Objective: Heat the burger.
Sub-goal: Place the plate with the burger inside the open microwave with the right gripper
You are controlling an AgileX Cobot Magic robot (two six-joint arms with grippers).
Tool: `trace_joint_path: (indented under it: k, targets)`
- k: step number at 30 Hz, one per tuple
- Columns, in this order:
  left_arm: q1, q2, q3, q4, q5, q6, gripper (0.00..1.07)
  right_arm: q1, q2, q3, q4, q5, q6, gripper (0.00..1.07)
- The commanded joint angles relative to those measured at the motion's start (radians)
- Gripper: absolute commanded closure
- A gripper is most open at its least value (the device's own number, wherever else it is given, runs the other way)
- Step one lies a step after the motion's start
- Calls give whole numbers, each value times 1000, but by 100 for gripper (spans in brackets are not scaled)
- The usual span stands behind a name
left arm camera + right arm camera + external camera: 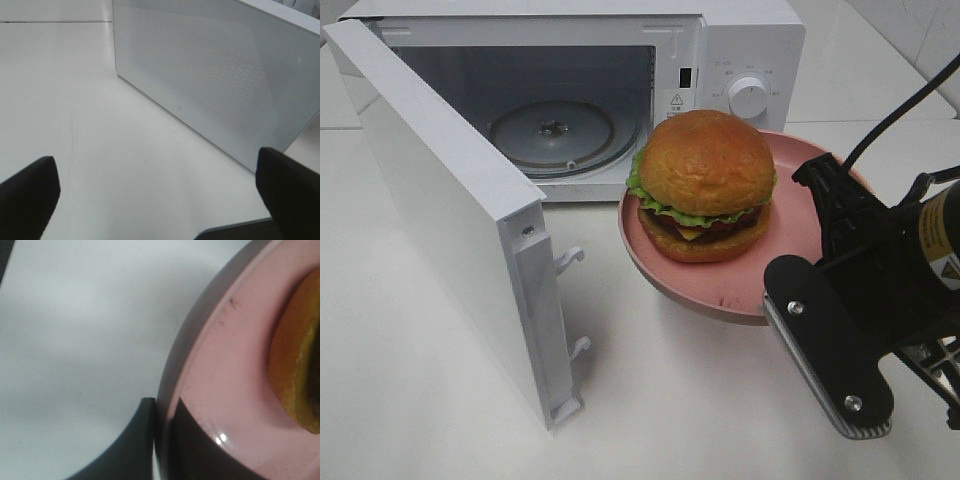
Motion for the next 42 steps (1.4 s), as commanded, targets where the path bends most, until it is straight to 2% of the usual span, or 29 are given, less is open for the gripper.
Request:
trace_joint_path:
  k: [1,5,11,18,21,35,38,42]
  targets:
    - [-2,-16,-1,-3,-9,3,7,-42,-12,-4,18,-65,-102,107]
    - [-2,-16,-1,-3,-9,3,7,-125,-12,-4,123,-101,-282,107]
    - [-2,-16,-1,-3,-9,3,7,-208,-12,-4,208,-162,-454,107]
    - [-2,-16,-1,-3,-9,3,7,-286,-7,-5,350,-185,-631,107]
    - [-2,-16,-1,-3,-9,3,7,-302,8,-19,367,-185,-656,107]
    - [-2,-16,-1,-3,-9,3,7,-299,126,-133,367,-179,-654,107]
    - [-2,-16,-1,-3,-9,3,7,-296,138,-155,406,-177,-654,107]
    - [-2,-16,-1,-3,-9,3,7,-239,170,-159,397,-179,-655,107]
